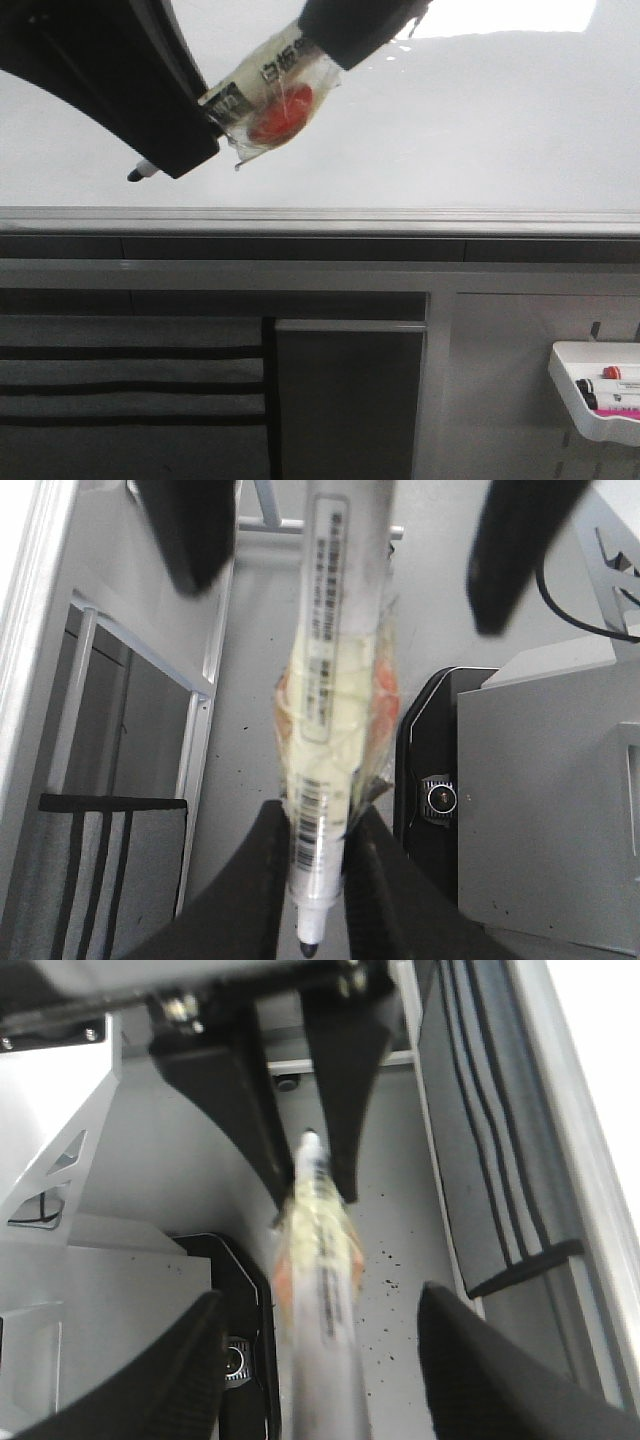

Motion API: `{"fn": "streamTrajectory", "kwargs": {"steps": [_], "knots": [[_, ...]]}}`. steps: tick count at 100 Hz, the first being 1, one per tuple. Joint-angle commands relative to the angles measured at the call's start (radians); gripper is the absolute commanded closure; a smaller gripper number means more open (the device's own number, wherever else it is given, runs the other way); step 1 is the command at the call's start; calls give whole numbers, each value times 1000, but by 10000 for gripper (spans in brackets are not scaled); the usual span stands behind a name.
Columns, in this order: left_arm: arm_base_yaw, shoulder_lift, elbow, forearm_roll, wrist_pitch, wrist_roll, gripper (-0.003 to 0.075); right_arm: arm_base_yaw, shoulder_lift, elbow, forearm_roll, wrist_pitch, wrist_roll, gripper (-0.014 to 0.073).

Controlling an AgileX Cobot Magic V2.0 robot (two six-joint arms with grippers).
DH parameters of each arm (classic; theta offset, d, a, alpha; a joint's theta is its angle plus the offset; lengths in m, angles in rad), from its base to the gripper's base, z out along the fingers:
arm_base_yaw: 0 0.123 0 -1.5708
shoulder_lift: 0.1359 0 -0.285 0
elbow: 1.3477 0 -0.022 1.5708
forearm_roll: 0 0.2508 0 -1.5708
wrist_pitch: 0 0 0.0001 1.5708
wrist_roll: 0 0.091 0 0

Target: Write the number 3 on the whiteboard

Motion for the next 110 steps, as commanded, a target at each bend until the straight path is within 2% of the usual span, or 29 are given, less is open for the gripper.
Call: {"fn": "streamTrajectory", "kwargs": {"steps": [1, 19, 47, 87, 110], "knots": [[-7, -34, -36, -29, -20, 3, 741, 21, -7, -44, 15, -23, -4, 225], [-7, -34, -36, -29, -20, 3, 741, 26, 7, -44, -17, -34, -4, 271], [-7, -34, -36, -29, -22, 3, 741, 26, 7, -44, 0, -50, -4, 281], [-7, -34, -36, -29, -22, 3, 741, 26, 9, -44, 5, -20, -4, 530], [-7, -34, -36, -29, -34, 3, 737, 26, 9, -44, 5, -20, -4, 574]]}}
